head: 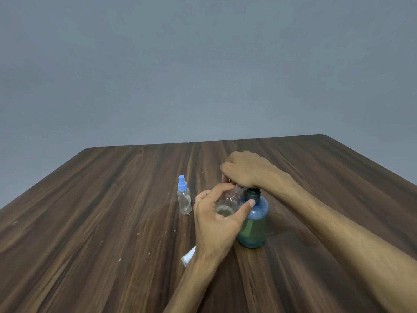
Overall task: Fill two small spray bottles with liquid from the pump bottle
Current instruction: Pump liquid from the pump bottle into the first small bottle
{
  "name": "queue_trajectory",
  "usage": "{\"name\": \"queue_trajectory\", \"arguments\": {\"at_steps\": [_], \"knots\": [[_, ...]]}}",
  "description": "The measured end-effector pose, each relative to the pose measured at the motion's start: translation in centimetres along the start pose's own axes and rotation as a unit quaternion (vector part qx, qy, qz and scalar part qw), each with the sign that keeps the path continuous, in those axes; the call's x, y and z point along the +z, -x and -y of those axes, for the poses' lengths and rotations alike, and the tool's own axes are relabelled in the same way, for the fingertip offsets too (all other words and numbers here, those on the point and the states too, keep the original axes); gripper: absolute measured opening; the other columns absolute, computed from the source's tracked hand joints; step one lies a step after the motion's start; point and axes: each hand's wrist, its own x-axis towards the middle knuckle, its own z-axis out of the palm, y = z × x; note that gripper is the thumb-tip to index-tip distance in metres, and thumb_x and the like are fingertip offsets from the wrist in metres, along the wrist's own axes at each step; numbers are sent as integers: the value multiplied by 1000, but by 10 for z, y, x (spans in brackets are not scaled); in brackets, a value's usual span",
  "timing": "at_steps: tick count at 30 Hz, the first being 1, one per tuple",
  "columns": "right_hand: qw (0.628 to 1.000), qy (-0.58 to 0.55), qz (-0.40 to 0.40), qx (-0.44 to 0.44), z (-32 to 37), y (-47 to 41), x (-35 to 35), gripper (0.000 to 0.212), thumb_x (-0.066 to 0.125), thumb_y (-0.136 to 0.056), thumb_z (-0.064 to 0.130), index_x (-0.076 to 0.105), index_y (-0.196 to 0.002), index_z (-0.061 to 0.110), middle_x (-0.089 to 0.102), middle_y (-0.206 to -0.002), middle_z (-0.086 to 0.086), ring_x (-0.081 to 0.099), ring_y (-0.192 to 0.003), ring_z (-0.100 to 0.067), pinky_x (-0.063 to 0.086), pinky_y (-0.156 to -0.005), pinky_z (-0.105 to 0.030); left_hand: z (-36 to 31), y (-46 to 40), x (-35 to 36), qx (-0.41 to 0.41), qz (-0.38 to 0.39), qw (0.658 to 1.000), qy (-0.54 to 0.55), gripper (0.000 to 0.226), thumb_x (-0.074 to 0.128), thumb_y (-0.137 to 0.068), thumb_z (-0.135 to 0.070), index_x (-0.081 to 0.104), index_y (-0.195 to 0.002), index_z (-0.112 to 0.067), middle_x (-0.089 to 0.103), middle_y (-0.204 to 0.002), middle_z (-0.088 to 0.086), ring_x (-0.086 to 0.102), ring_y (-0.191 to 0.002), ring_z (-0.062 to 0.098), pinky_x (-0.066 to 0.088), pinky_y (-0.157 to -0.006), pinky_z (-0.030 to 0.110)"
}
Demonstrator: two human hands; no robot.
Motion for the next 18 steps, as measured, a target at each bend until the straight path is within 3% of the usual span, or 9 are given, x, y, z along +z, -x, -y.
{"name": "queue_trajectory", "arguments": {"at_steps": [4,8,13,18], "knots": [[998,-24,-51,-20,-1,3,-5,37,48,-95,30,81,-83,18,80,-80,5,75,-82,-21,59,-80,-37,0,0,-1,9,1,1000,2,40,88,-74,-56,76,-107,-38,81,-98,-11,76,-104,33,63,-89,55],[1000,-3,-9,5,-1,-1,1,37,47,-93,32,82,-89,19,79,-90,0,72,-87,-24,57,-79,-40,-1,0,-1,8,4,1000,-7,40,87,-75,-56,75,-109,-39,81,-99,-12,76,-105,32,63,-90,54],[999,-24,-42,-17,-2,1,-5,37,47,-93,32,80,-81,21,81,-80,5,77,-81,-19,61,-82,-38,-3,0,-2,19,3,1000,-10,39,86,-75,-56,73,-109,-43,80,-99,-16,75,-105,30,63,-90,55],[1000,13,-21,-4,0,-1,1,35,48,-92,31,81,-87,19,78,-89,-1,71,-86,-26,55,-75,-38,-3,0,-1,13,3,1000,-6,40,87,-74,-56,73,-109,-41,81,-98,-14,76,-103,30,63,-89,55]]}}
